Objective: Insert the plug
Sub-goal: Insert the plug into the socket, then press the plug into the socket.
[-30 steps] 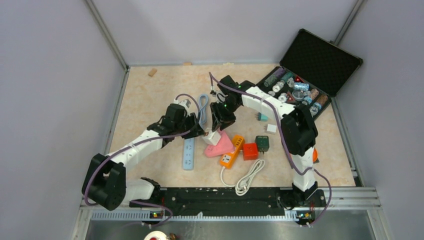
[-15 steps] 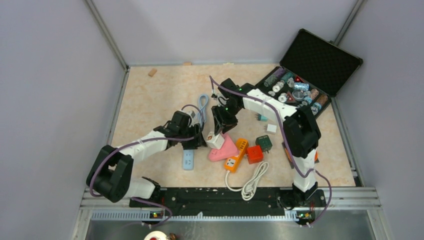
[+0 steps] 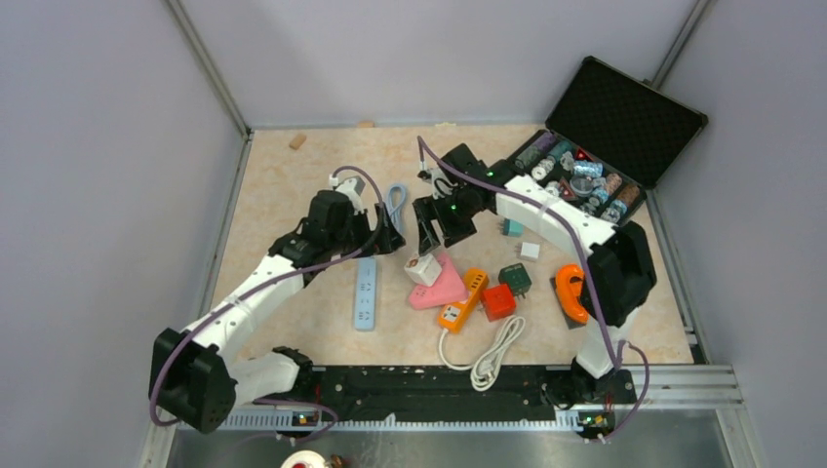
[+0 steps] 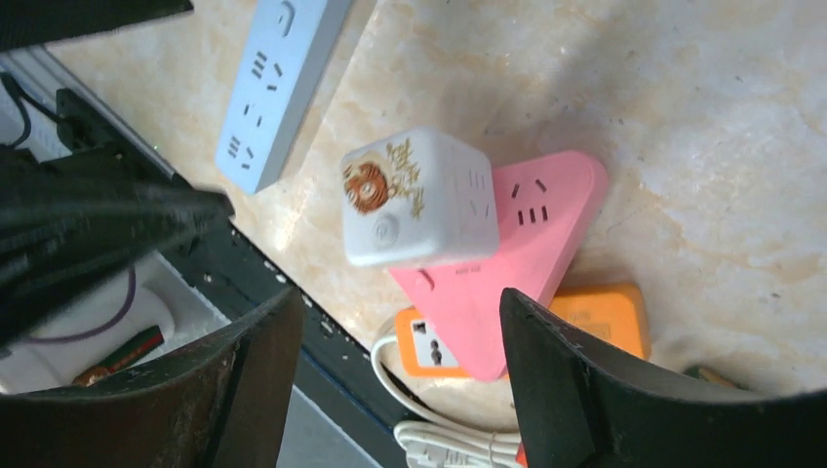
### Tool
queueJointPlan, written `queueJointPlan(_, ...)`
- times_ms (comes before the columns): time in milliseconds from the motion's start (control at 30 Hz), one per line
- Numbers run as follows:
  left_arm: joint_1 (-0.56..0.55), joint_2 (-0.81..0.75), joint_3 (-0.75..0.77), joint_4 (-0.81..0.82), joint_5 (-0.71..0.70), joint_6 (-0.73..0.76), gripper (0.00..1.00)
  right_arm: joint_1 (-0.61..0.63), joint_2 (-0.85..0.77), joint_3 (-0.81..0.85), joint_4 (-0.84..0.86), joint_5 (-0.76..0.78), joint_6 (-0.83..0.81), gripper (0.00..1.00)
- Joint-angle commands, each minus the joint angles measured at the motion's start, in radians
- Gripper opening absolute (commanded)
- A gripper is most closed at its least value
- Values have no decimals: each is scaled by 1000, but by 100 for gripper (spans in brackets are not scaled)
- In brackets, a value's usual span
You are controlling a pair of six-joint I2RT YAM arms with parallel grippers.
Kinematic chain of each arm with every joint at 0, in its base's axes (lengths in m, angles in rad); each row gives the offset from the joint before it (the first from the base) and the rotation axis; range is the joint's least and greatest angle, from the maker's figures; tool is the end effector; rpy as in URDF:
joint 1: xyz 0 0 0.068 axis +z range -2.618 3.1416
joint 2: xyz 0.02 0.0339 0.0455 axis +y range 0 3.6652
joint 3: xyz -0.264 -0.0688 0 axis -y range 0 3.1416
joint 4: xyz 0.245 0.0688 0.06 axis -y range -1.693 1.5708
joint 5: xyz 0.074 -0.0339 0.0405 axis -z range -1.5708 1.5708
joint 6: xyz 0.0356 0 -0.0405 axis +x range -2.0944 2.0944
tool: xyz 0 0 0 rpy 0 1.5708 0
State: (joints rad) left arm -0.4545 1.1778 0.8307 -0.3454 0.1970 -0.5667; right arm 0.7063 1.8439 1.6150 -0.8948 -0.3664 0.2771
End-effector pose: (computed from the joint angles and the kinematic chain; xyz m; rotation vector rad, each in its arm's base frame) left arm 0.2247 -0.1176 0.2609 -0.0230 2.3633 -0.7455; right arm 0.2883 0.2627 0.2739 -0.7168 2.7307 0.7635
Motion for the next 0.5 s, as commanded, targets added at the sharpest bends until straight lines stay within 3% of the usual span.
queueJointPlan(0,16,-48,20,16,0,55,99,9,-129,-82,75,-28,-48,71)
queueJointPlan(167,19,-6,22,44,146,68,98,9,-169,-187,102,-97,-99,60)
queueJointPlan(333,16,119,66,41,335,75,87,10,-183,-270,158,-139,-104,49)
queueJointPlan(467,7,214,91,40,390,88,81,9,-168,-300,192,-141,-80,37)
